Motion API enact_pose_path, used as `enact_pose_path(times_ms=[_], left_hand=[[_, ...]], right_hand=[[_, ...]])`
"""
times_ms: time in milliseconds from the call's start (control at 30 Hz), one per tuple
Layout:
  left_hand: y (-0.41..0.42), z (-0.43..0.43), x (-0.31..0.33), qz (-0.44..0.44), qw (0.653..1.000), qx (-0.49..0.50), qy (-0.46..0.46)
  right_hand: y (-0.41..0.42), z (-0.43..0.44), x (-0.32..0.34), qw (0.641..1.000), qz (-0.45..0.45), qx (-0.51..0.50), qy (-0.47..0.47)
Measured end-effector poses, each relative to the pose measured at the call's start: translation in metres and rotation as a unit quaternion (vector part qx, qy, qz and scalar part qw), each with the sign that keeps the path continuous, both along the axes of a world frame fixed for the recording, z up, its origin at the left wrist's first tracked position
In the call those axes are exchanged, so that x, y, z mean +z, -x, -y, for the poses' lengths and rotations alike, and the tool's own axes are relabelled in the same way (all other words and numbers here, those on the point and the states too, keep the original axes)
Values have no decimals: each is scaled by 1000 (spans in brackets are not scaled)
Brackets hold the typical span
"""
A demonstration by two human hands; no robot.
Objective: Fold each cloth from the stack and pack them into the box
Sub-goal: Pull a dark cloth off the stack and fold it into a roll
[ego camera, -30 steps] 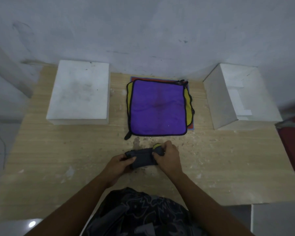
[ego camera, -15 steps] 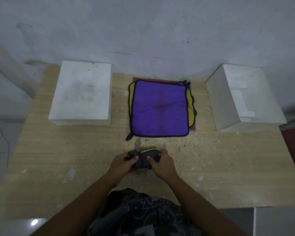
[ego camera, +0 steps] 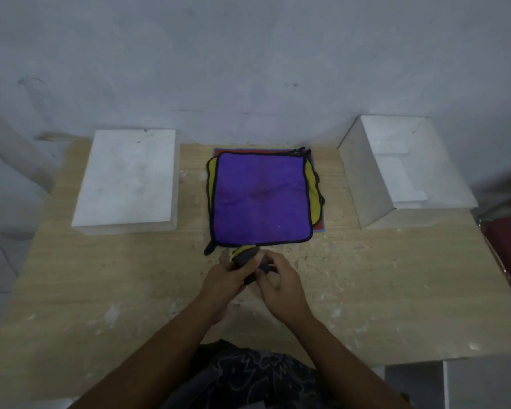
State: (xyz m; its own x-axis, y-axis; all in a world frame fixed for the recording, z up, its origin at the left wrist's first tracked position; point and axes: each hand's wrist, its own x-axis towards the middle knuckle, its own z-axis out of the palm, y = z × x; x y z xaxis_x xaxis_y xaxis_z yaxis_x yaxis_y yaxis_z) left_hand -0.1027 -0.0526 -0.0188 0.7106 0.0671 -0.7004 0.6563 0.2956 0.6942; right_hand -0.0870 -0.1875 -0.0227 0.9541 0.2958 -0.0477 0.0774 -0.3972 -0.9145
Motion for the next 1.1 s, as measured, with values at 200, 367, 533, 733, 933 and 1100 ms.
enact_pose_path(times_ms=[200, 367, 533, 733, 933, 1100], left_hand=[[-23, 44, 25, 84, 993, 39, 66], [-56, 98, 46, 140, 985, 52, 83], [-101, 149, 58, 197, 978, 48, 43], [-174, 203, 71, 223, 973, -2, 54], [-250, 237, 52, 157, 983, 20, -89], [-296, 251, 37, 113, 985, 31, -125]], right_hand=[[-26, 47, 20, 962, -128, -179, -162], [-58, 91, 44, 913, -250, -158, -282], [-105, 147, 68, 929, -168, -172, -280], [-187, 219, 90, 905, -177, -200, -332], [-280, 272, 84, 918, -176, -225, -274], [-355, 280, 37, 946, -179, -232, -136]])
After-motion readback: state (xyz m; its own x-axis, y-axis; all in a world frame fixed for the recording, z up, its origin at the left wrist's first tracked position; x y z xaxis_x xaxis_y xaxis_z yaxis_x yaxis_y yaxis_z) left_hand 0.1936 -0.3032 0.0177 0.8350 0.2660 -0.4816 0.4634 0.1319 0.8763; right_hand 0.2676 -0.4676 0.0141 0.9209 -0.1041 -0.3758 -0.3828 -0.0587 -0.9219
